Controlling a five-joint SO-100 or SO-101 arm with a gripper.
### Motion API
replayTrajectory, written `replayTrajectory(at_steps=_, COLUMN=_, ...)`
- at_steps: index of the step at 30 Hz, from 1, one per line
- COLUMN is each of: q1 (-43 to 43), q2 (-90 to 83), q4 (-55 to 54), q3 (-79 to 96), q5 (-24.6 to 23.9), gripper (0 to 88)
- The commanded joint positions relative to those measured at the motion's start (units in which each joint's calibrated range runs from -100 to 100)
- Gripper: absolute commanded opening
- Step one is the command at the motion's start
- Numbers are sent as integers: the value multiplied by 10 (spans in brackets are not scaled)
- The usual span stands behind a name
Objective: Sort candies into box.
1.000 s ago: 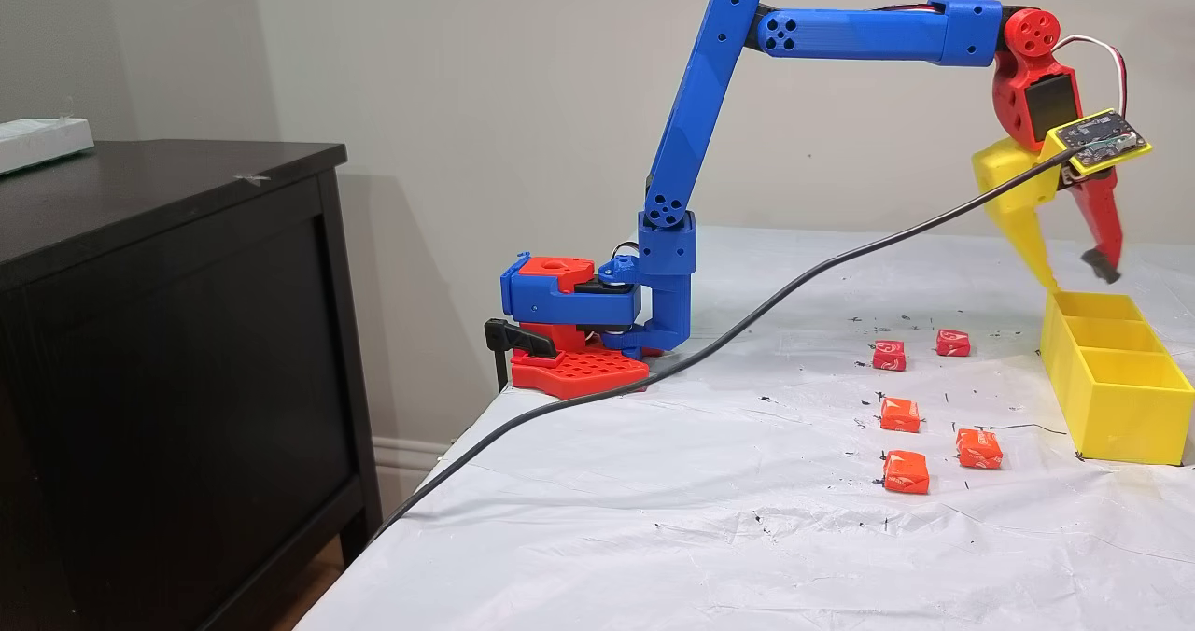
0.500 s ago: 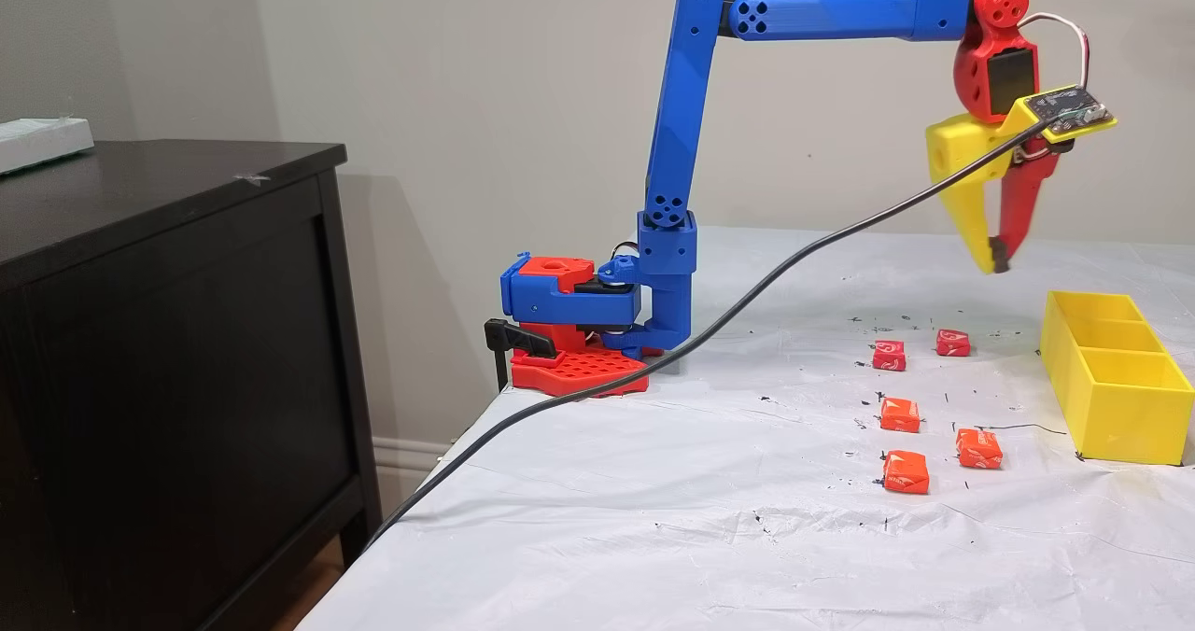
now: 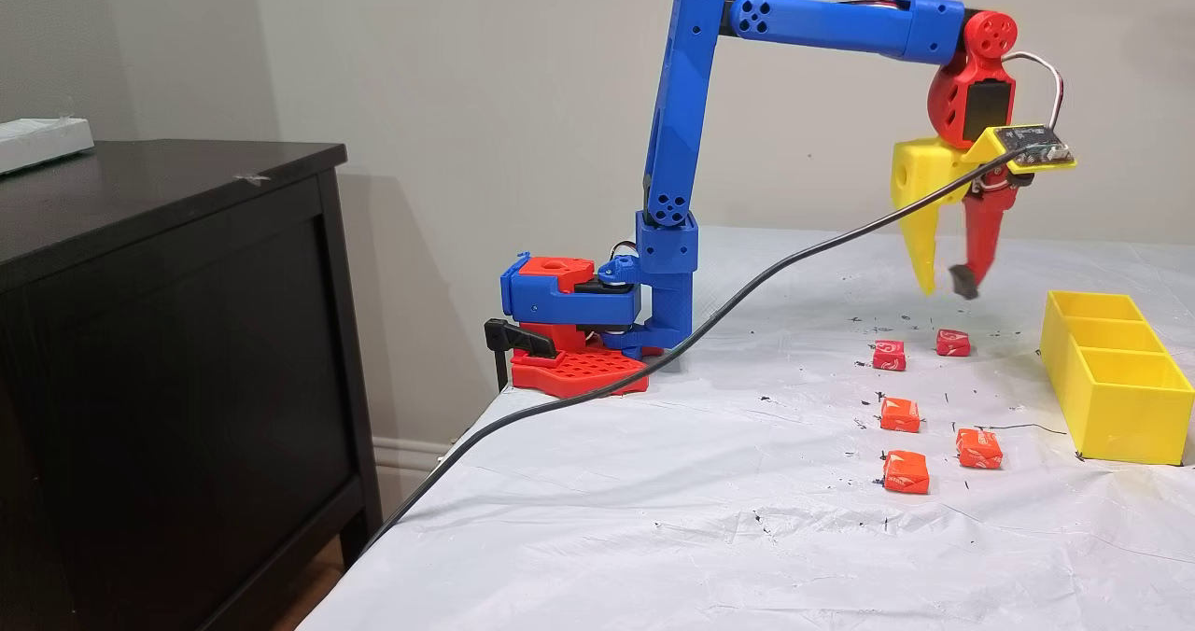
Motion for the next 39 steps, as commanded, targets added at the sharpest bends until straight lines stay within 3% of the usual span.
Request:
replayTrajectory(at_steps=1, q1=-12, q2=-46, q4=-19, q3=23, q5=12, gripper=246)
replayTrajectory(at_steps=10, q1=-19, q2=1, q4=-45, q3=5, q5=6, gripper=324)
replayTrajectory(at_steps=27, q1=-9, q2=62, q4=-58, q3=-52, q5=-18, gripper=283)
replayTrajectory(at_steps=31, q1=-12, q2=64, q4=-60, q3=-39, q5=-18, gripper=235)
replayTrajectory(at_steps=39, q1=-14, q2=93, q4=-75, q3=-42, q5=-25, gripper=259)
